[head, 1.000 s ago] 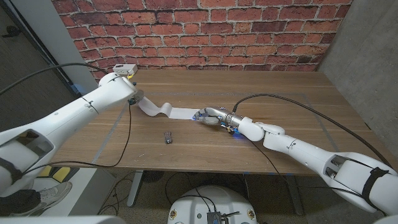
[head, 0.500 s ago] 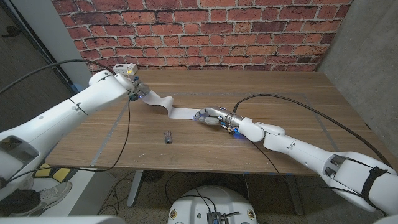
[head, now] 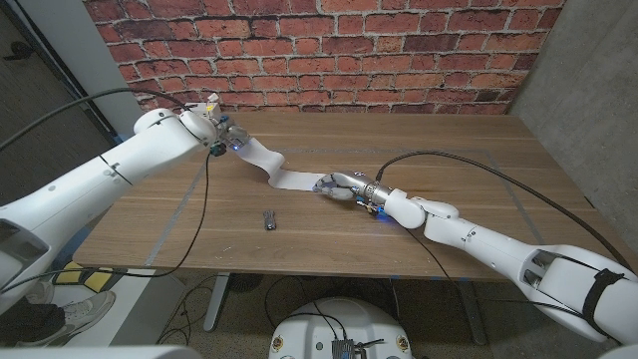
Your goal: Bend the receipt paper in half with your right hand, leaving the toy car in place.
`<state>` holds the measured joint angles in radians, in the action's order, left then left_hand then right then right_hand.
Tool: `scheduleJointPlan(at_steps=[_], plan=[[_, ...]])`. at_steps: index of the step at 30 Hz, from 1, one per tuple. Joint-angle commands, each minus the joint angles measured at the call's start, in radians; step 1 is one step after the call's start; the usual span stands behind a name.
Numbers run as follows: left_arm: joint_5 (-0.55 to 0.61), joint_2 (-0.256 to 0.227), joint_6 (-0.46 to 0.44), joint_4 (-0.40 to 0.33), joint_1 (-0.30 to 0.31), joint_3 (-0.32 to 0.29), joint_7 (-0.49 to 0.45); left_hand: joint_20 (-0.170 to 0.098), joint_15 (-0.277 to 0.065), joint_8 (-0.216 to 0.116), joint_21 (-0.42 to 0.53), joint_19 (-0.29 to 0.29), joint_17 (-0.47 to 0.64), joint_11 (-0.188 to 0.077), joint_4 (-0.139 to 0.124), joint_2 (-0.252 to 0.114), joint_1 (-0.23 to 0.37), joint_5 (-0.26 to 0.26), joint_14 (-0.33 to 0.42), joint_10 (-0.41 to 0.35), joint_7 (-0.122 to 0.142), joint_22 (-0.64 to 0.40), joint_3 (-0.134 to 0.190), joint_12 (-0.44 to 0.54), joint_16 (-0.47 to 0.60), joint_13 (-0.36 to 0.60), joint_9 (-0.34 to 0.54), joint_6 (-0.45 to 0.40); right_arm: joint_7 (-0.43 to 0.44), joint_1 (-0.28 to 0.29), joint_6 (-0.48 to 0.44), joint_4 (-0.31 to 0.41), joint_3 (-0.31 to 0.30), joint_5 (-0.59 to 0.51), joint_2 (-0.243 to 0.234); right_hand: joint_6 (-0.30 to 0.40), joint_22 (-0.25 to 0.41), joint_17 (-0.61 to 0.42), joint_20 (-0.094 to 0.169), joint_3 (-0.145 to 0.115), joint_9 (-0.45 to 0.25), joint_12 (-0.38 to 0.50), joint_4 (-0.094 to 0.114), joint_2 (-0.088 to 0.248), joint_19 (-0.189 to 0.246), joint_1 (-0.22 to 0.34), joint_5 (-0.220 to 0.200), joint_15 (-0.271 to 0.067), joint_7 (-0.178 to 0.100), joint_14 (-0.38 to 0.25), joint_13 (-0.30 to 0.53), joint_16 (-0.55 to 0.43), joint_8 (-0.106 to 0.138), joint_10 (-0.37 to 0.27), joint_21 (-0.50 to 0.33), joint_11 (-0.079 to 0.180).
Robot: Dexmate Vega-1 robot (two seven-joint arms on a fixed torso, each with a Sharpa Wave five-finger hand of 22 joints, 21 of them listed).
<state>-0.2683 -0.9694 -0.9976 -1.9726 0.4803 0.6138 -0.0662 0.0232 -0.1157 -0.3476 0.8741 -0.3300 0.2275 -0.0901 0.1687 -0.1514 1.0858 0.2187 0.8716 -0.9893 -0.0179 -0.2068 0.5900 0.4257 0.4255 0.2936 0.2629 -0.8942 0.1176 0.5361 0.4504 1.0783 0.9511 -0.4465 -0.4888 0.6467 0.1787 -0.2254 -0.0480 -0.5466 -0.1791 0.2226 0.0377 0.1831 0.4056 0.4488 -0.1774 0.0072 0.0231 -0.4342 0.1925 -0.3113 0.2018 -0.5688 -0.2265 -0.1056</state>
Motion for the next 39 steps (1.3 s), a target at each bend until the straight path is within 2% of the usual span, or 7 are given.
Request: scheduleJointPlan(at_steps=[1, 6, 13, 21, 22, 31, 39], plan=[[0.059, 0.009, -0.036, -0.002, -0.09, 0.094, 0.093, 0.002, -0.071, 0.001, 0.005, 0.009, 0.0, -0.035, -0.004, 0.0, -0.002, 0.004, -0.004, -0.031, -0.002, -0.004, 0.003, 0.003, -0.001, 0.004, 0.006, 0.003, 0.005, 0.019, -0.012, 0.025, -0.004, -0.003, -0.019, 0.009, 0.003, -0.002, -0.024, -0.005, -0.005, 0.004, 0.006, 0.003, 0.029, -0.01, 0.0, 0.001, 0.003, -0.009, 0.002, -0.004, -0.003, -0.01, -0.007, 0.002], [0.087, 0.029, -0.052, 0.002, -0.097, 0.106, 0.076, -0.001, -0.074, 0.003, 0.01, 0.007, -0.001, -0.04, -0.006, 0.003, -0.007, 0.005, -0.002, -0.032, 0.002, -0.004, 0.001, 0.002, -0.002, 0.004, 0.005, 0.001, 0.002, 0.028, -0.014, 0.042, -0.008, -0.004, -0.029, 0.01, 0.003, -0.003, -0.024, -0.005, -0.005, 0.003, 0.005, 0.002, 0.029, -0.009, 0.0, 0.0, 0.003, -0.01, 0.002, -0.004, -0.004, -0.01, -0.006, 0.002], [0.082, 0.053, 0.02, 0.045, -0.081, 0.097, 0.083, -0.006, -0.082, 0.009, 0.017, 0.004, -0.002, -0.047, -0.009, 0.01, -0.017, 0.004, 0.0, -0.029, 0.012, -0.003, -0.006, -0.006, -0.004, -0.005, 0.003, 0.004, -0.001, 0.039, -0.017, 0.061, -0.013, -0.009, -0.041, 0.01, 0.003, -0.003, -0.024, -0.005, -0.005, 0.0, 0.004, 0.0, 0.029, -0.009, 0.0, 0.001, 0.0, -0.01, 0.002, -0.002, -0.005, -0.008, -0.005, 0.004], [-0.033, 0.089, 0.304, 0.129, 0.027, -0.036, 0.092, -0.007, -0.08, 0.012, 0.026, -0.003, -0.002, -0.046, -0.008, 0.01, -0.018, 0.005, 0.015, -0.03, 0.012, -0.002, -0.006, -0.012, 0.0, -0.014, 0.0, -0.001, -0.004, 0.044, -0.013, 0.062, -0.016, -0.009, -0.043, 0.009, 0.003, -0.003, -0.025, -0.004, -0.005, -0.001, 0.001, -0.001, 0.03, -0.008, 0.0, 0.001, 0.002, -0.01, 0.002, -0.001, -0.007, -0.011, -0.004, -0.002], [-0.045, 0.093, 0.334, 0.141, 0.031, -0.044, 0.104, -0.007, -0.08, 0.013, 0.026, -0.002, -0.002, -0.045, -0.008, 0.01, -0.019, 0.005, 0.014, -0.031, 0.012, -0.002, -0.006, -0.013, -0.001, -0.014, 0.0, 0.0, -0.004, 0.045, -0.013, 0.062, -0.016, -0.009, -0.043, 0.01, 0.003, -0.003, -0.024, -0.003, -0.005, -0.002, 0.001, -0.001, 0.029, -0.008, 0.0, 0.001, 0.003, -0.01, 0.003, -0.001, -0.007, -0.011, -0.004, 0.006], [-0.114, 0.126, 0.474, 0.241, 0.001, -0.044, 0.252, -0.01, -0.082, 0.017, 0.032, -0.002, -0.01, -0.046, -0.008, 0.013, -0.024, 0.007, 0.011, -0.031, 0.012, -0.001, -0.003, -0.019, -0.011, -0.023, -0.002, -0.003, -0.003, 0.05, -0.014, 0.067, -0.021, -0.009, -0.047, 0.01, 0.003, -0.003, -0.025, -0.003, -0.005, -0.003, -0.002, -0.004, 0.031, -0.007, 0.0, 0.001, 0.002, -0.011, 0.003, 0.001, -0.008, -0.013, -0.003, 0.001], [-0.067, 0.142, 0.427, 0.265, -0.062, 0.027, 0.308, -0.005, -0.073, 0.028, 0.035, 0.008, -0.012, -0.049, -0.009, 0.011, -0.027, 0.007, 0.0, -0.021, 0.014, -0.001, -0.003, -0.029, -0.019, -0.031, -0.004, 0.012, -0.008, 0.051, -0.012, 0.064, -0.024, -0.005, -0.048, 0.01, 0.003, -0.002, -0.026, -0.001, -0.005, -0.005, -0.005, -0.006, 0.032, -0.007, 0.0, 0.001, 0.003, -0.012, 0.003, 0.002, -0.009, -0.013, -0.002, 0.0]])
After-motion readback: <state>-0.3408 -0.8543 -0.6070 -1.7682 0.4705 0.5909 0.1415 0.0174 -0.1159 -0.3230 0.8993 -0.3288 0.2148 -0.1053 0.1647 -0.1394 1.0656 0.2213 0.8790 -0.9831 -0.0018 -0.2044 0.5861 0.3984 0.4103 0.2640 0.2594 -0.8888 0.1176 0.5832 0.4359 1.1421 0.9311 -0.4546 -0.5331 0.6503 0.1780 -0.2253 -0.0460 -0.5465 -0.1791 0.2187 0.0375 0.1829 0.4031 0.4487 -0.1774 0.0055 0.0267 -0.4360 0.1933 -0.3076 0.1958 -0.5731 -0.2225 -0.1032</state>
